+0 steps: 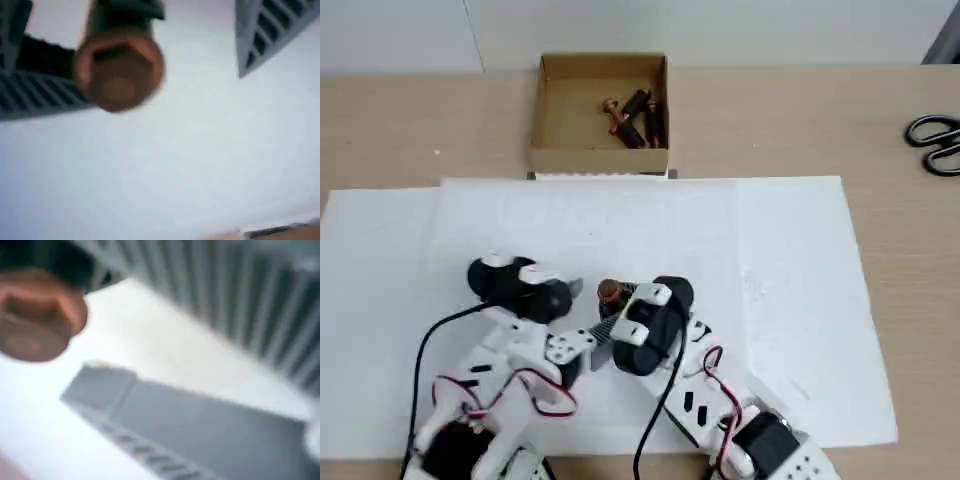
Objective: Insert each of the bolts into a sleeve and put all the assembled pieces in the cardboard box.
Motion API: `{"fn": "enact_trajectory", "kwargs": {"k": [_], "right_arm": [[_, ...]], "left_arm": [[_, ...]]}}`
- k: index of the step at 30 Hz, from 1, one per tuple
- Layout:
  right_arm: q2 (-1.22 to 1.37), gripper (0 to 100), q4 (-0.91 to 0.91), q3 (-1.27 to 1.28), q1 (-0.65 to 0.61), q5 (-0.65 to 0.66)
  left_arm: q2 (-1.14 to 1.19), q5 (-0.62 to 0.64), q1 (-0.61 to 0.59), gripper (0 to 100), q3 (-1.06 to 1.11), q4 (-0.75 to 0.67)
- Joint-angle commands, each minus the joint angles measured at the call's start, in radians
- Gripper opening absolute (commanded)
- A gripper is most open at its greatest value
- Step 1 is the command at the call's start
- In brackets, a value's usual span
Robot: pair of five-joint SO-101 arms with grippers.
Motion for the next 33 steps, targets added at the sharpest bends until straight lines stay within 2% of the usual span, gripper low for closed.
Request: {"fn": "enact_trajectory", "kwargs": {"k": [1, 8, 10, 12, 15, 17, 25, 30, 33], "right_arm": [[-0.015, 0.2, -0.021, -0.028, 0.001, 0.008], [-0.015, 0.2, -0.021, 0.006, 0.005, 0.009], [-0.015, 0.2, -0.025, 0.021, 0.025, 0.009], [-0.015, 0.2, -0.025, 0.031, 0.054, 0.006], [-0.015, 0.2, -0.025, 0.035, 0.104, 0.005], [-0.015, 0.2, -0.025, 0.035, 0.143, 0.005], [-0.015, 0.2, -0.025, 0.028, 0.343, 0.002], [-0.015, 0.2, -0.027, 0.028, 0.461, -0.011], [-0.016, 0.2, -0.068, 0.015, 0.547, -0.094]], "left_arm": [[-0.006, -0.057, -0.038, 27, -0.015, 0.006], [-0.006, -0.06, -0.058, 27, -0.133, 0.006], [-0.006, -0.06, -0.058, 24, -0.168, 0.006], [-0.006, -0.06, -0.058, 17, -0.197, 0.006], [-0.006, -0.06, -0.06, 0, -0.213, 0.008], [-0.006, -0.054, -0.089, 2, -0.202, 0.026], [-0.006, -0.038, -0.344, 1, 0.008, 0.026], [-0.006, -0.138, -0.361, 1, 0.199, -0.049], [-0.006, -0.167, -0.351, 1, 0.268, -0.132]]}}
